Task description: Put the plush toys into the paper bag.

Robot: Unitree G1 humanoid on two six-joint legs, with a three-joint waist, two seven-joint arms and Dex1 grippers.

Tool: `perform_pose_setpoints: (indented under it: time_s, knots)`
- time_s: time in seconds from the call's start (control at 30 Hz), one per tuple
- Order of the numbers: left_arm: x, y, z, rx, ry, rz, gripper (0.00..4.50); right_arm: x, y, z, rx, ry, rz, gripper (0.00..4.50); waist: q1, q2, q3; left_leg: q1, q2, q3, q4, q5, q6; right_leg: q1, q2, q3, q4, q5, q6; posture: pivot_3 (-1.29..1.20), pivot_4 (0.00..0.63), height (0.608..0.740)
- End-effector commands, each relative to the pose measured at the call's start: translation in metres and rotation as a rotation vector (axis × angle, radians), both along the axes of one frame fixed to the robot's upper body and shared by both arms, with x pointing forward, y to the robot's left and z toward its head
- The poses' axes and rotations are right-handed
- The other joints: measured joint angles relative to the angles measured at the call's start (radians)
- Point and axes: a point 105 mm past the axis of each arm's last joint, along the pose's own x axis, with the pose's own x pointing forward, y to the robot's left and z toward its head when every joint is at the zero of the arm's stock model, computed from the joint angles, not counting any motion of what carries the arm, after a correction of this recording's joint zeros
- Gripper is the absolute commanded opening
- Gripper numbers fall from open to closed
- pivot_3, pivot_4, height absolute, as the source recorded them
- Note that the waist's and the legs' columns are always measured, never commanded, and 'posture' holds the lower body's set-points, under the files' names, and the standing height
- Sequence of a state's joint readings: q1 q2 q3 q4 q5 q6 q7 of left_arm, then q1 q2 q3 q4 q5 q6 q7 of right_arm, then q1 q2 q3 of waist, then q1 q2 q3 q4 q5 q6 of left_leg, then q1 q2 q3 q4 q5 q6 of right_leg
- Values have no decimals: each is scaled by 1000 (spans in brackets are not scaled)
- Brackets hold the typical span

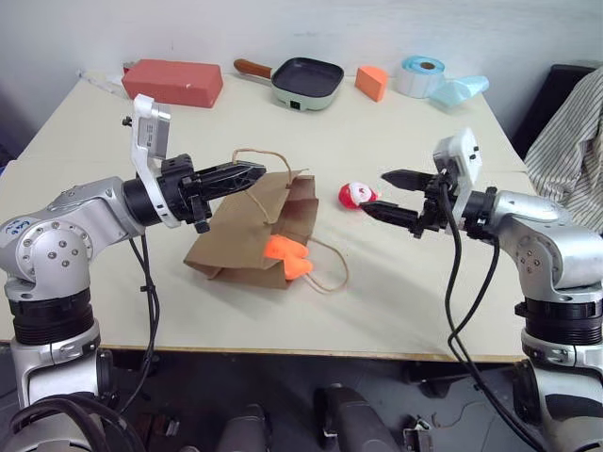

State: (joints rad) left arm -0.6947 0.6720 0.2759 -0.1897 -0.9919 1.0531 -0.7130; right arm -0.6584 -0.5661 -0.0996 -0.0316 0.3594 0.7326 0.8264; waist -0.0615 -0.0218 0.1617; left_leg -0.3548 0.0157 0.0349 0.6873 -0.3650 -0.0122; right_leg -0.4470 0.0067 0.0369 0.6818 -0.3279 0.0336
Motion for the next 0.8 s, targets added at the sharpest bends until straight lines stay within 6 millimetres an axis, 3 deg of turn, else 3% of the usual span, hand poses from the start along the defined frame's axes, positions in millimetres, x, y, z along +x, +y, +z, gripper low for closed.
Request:
perform_pose_setpoints:
  time_s: [0.03, 0.23, 0.33, 0.47, 0.57, 0.67, 0.73, 0.8]
  knots:
    - [-6, 1, 11, -8, -56, -3, 0, 30, 7, -21, -120, -84, -92, 4454, -3, 0, 0, 0, 0, 0, -1, 0, 0, 0, 0, 0, 0, 0, 0, 0, 150, 740]
    - [-6, 0, 15, -5, -63, -4, 0, 71, 43, -35, -160, -131, -97, 4454, -25, 1, 1, 0, 0, 1, -1, 1, -1, -1, 0, 1, 4, 0, 0, 0, 150, 740]
    - [-8, 1, 16, 3, -69, 0, 0, 86, 50, -42, -214, -146, -133, 4454, -25, 1, 0, 0, 0, 1, -1, 1, -1, -1, 0, 0, 4, 0, 0, 0, 150, 740]
    - [-11, 2, 19, 3, -80, 12, 0, 89, 40, -18, -140, -183, -152, 4454, -22, 1, 0, 0, 0, 0, -1, 1, -1, -1, 0, 0, 4, 0, 0, 0, 150, 740]
    - [-12, 2, 19, 3, -79, 18, 0, 60, 44, 5, -22, -199, 7, 4454, -17, 1, 1, -1, 0, 0, -1, 1, -1, -1, 0, -1, 3, 0, 0, 0, 150, 740]
    - [-12, 2, 16, 5, -71, 20, 0, 3, 54, 12, 65, -142, 245, 4454, -10, 1, 0, -2, 0, -3, -2, 1, -1, -1, 0, -2, 1, 0, 0, 0, 150, 740]
    - [-10, 2, 15, 6, -64, 17, 0, -36, 62, -8, -3, -79, 395, 4454, -1, 1, 0, -2, 0, -4, -3, 1, -1, 0, 0, -3, 0, 0, 0, 0, 150, 740]
    - [-10, 1, 15, 6, -61, 14, 0, -51, 69, -28, -83, -56, 437, 4454, -1, 0, 0, -2, 0, -4, -3, 1, -1, 0, 0, -3, 0, 0, 0, 0, 150, 740]
